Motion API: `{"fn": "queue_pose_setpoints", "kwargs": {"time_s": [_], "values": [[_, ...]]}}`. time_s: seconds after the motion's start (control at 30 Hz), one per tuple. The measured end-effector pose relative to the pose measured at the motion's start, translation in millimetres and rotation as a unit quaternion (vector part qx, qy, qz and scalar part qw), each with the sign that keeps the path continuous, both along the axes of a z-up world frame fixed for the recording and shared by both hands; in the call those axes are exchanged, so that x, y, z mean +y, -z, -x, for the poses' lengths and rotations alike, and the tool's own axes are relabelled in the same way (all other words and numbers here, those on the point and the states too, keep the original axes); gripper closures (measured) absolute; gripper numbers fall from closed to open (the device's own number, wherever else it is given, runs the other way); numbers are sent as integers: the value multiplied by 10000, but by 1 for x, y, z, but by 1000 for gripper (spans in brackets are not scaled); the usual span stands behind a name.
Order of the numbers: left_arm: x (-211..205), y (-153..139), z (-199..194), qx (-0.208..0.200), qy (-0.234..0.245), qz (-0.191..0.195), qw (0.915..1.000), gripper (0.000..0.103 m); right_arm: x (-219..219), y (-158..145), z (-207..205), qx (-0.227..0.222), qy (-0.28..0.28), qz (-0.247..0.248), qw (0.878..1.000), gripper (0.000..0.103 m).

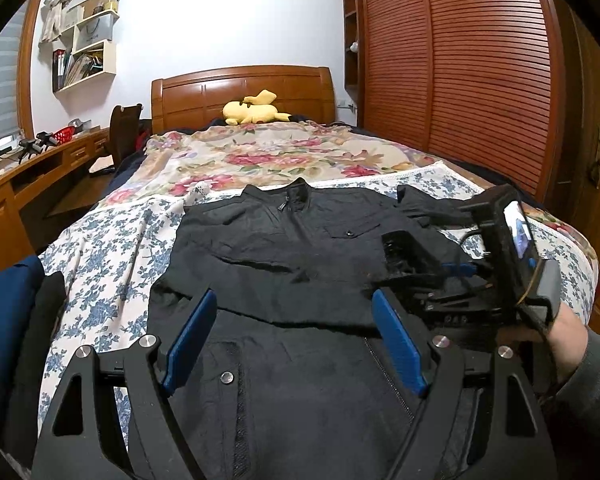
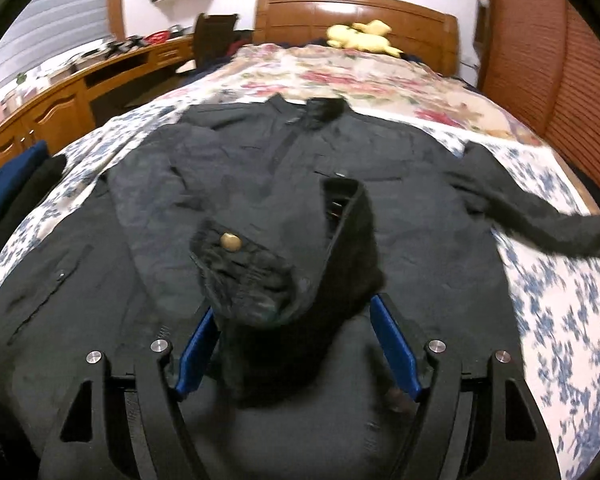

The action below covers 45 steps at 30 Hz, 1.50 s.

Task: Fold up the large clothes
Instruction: 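Release the sleeve and move the right tool to the other sleeve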

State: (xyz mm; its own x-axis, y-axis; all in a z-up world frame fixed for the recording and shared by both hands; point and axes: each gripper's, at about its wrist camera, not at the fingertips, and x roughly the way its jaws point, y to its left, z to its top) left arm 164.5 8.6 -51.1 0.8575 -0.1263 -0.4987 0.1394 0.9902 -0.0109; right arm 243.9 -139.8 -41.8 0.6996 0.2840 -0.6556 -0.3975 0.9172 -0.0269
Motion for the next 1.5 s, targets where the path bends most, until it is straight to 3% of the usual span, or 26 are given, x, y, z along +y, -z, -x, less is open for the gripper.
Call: {"fn": "queue_pose_setpoints", "kwargs": {"time_s": [0.17, 0.4, 0.63, 1.03, 1.13, 1.3, 1.5], "values": [[-4, 0, 1, 25, 78, 19, 10000, 22, -30, 2, 23, -205, 410, 267, 9986, 27], [-14, 2, 0, 54, 216, 28, 9997, 22, -80, -2, 72, -110, 282, -304, 9991, 27], [-37, 5, -9, 92, 379, -22, 9992, 22, -102, -11, 96, -413, 74, -187, 9989, 27], [-84, 19, -33, 231, 584, -21, 9980, 22, -161, -11, 94, -669, 170, -301, 9972, 27], [-89, 29, -47, 351, 525, 79, 9980, 22, -175, -8, 92, -662, 244, -237, 9972, 27], [-103, 43, -74, 394, 536, -140, 9977, 22, -194, -3, 84, -631, 436, -118, 9970, 27], [-111, 58, -111, 420, 550, -127, 9975, 22, -215, -9, 61, -636, 776, 5, 9950, 27]]}}
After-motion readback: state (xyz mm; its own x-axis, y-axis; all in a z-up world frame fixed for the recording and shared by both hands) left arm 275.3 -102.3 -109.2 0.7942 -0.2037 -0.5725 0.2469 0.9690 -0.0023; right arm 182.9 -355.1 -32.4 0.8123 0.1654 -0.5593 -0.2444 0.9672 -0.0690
